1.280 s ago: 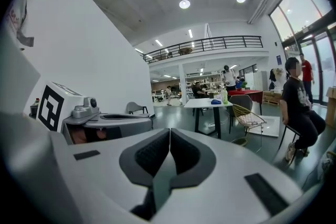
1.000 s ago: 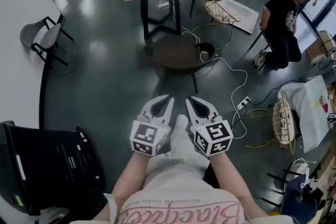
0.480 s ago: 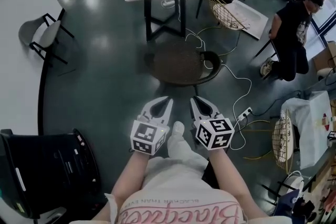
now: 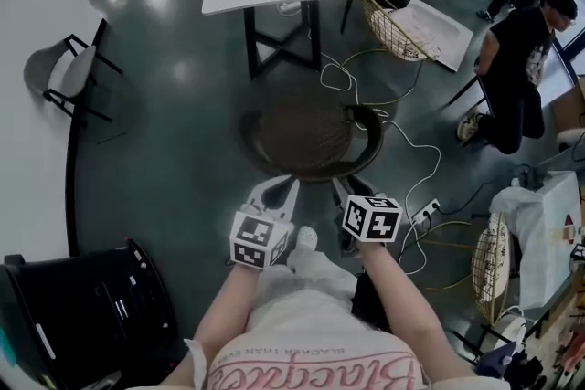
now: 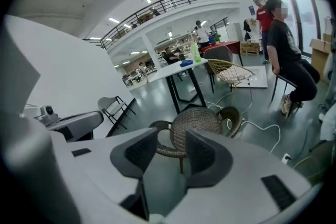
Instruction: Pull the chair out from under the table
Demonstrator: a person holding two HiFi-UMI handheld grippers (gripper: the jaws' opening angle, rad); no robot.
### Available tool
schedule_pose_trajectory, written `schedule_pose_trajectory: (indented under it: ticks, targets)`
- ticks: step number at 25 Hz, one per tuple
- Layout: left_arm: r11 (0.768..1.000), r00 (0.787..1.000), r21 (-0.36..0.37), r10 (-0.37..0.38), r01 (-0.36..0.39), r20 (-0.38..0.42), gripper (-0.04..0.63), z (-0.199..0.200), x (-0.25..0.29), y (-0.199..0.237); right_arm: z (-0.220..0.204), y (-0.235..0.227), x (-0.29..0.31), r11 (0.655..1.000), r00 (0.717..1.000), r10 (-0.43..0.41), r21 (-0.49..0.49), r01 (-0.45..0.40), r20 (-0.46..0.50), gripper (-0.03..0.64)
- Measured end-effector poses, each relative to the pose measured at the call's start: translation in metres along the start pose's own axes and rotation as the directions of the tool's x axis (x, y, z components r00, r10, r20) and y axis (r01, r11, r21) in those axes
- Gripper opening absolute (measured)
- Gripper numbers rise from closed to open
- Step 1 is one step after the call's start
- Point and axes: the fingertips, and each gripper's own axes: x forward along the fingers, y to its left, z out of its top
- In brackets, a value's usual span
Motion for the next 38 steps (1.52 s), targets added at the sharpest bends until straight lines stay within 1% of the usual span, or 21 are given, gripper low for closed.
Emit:
schedule_pose_trajectory:
  ticks: [2, 4, 7, 9, 11, 13, 17, 19, 20, 23, 25, 28, 30, 31, 33, 34, 35, 37, 38]
  targets:
    - [1.0, 1.0, -0.004, -0.007, 0.007, -0.012, 0.002, -0.001, 0.012, 0.004, -0.011, -0.012, 0.013, 0.999, 0.998, -0.027, 0.044, 0.029, -0.051, 0.147]
    - [1.0, 0.999, -0.005, -0.022, 0.022, -0.03, 0.002, -0.004, 0.021, 0.005, -0.028, -0.02, 0.026, 0.994, 0.993, -0.036, 0.097, 0.047, -0.11, 0.163]
    - [0.999, 0.997, -0.003, -0.049, 0.049, -0.06, 0.002, -0.011, 0.025, 0.007, -0.049, -0.029, 0.042, 0.982, 0.984, -0.043, 0.176, 0.074, -0.176, 0.163]
    - [0.998, 0.995, -0.002, -0.057, 0.057, -0.079, 0.002, -0.017, 0.027, 0.012, -0.059, -0.035, 0.057, 0.965, 0.978, -0.044, 0.245, 0.095, -0.203, 0.163]
    - [0.998, 0.994, -0.005, -0.057, 0.057, -0.098, 0.002, -0.024, 0.027, 0.018, -0.069, -0.038, 0.073, 0.937, 0.972, -0.038, 0.329, 0.115, -0.23, 0.17]
    - [0.998, 0.992, -0.009, -0.055, 0.055, -0.112, 0.002, -0.03, 0.029, 0.025, -0.076, -0.043, 0.088, 0.909, 0.967, -0.053, 0.389, 0.15, -0.248, 0.172]
    - [0.999, 0.989, -0.021, -0.046, 0.043, -0.141, 0.002, -0.043, 0.033, 0.04, -0.085, -0.058, 0.115, 0.87, 0.954, -0.137, 0.429, 0.245, -0.267, 0.173]
    - [0.999, 0.988, -0.029, -0.039, 0.035, -0.149, 0.002, -0.05, 0.034, 0.047, -0.091, -0.063, 0.121, 0.852, 0.938, -0.196, 0.425, 0.307, -0.286, 0.179]
    - [0.999, 0.988, -0.032, -0.035, 0.03, -0.151, 0.002, -0.052, 0.035, 0.05, -0.092, -0.064, 0.122, 0.851, 0.929, -0.225, 0.405, 0.334, -0.294, 0.172]
    - [0.999, 0.987, -0.033, -0.024, 0.019, -0.159, 0.002, -0.057, 0.04, 0.057, -0.091, -0.064, 0.123, 0.867, 0.913, -0.291, 0.326, 0.378, -0.285, 0.175]
    - [0.999, 0.987, -0.034, -0.021, 0.015, -0.16, 0.002, -0.058, 0.041, 0.059, -0.092, -0.065, 0.121, 0.856, 0.9, -0.33, 0.311, 0.413, -0.286, 0.172]
    - [0.999, 0.987, -0.04, -0.021, 0.014, -0.161, 0.002, -0.061, 0.039, 0.06, -0.095, -0.067, 0.122, 0.816, 0.879, -0.361, 0.35, 0.46, -0.311, 0.17]
    - [0.999, 0.986, -0.04, -0.022, 0.016, -0.164, 0.002, -0.061, 0.037, 0.06, -0.097, -0.068, 0.122, 0.774, 0.868, -0.364, 0.408, 0.483, -0.337, 0.181]
    - [0.999, 0.986, -0.04, -0.022, 0.016, -0.164, 0.002, -0.062, 0.036, 0.06, -0.099, -0.068, 0.122, 0.748, 0.866, -0.359, 0.448, 0.49, -0.349, 0.186]
    - [0.999, 0.986, -0.041, -0.021, 0.015, -0.164, 0.002, -0.063, 0.034, 0.059, -0.104, -0.069, 0.121, 0.692, 0.87, -0.338, 0.532, 0.488, -0.359, 0.203]
    - [0.999, 0.986, -0.042, -0.02, 0.014, -0.165, 0.002, -0.064, 0.033, 0.059, -0.106, -0.069, 0.122, 0.679, 0.877, -0.326, 0.558, 0.477, -0.354, 0.215]
    - [0.999, 0.986, -0.043, -0.02, 0.013, -0.166, 0.002, -0.065, 0.032, 0.059, -0.106, -0.069, 0.124, 0.681, 0.885, -0.313, 0.568, 0.463, -0.345, 0.215]
    - [0.999, 0.985, -0.044, -0.018, 0.01, -0.169, 0.002, -0.068, 0.03, 0.059, -0.109, -0.071, 0.133, 0.699, 0.9, -0.284, 0.571, 0.431, -0.331, 0.216]
    - [0.999, 0.985, -0.044, -0.016, 0.009, -0.172, 0.002, -0.07, 0.029, 0.06, -0.111, -0.071, 0.138, 0.699, 0.905, -0.27, 0.579, 0.419, -0.328, 0.218]
